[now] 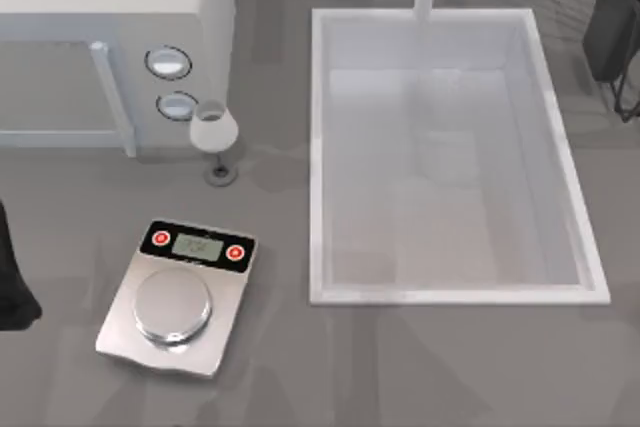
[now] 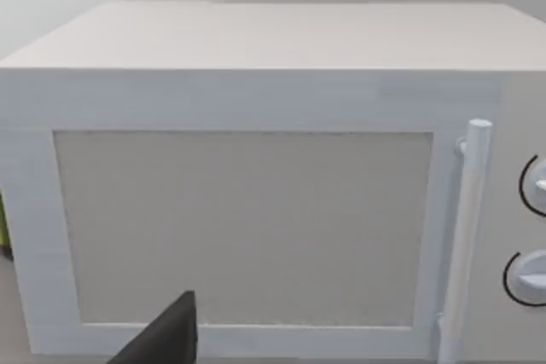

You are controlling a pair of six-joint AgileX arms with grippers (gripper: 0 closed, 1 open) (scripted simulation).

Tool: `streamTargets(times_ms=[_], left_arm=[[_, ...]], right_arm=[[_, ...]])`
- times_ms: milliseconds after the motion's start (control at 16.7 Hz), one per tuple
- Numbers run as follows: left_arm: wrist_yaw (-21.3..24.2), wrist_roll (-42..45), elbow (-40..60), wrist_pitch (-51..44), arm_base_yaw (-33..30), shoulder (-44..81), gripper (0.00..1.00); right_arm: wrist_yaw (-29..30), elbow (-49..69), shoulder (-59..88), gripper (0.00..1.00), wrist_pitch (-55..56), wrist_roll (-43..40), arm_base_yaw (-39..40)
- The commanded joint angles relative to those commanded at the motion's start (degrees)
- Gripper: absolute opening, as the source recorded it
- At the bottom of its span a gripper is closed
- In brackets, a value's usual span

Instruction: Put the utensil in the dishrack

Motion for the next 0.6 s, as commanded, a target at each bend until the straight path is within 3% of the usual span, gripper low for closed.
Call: streamTargets(times_ms=[600], left_arm=[[0.0, 0.0, 0.0, 0.0, 0.0, 0.0, 1.00]], right_arm=[[12.9, -6.5, 33.1, 0.00, 40.9, -0.3, 12.2]])
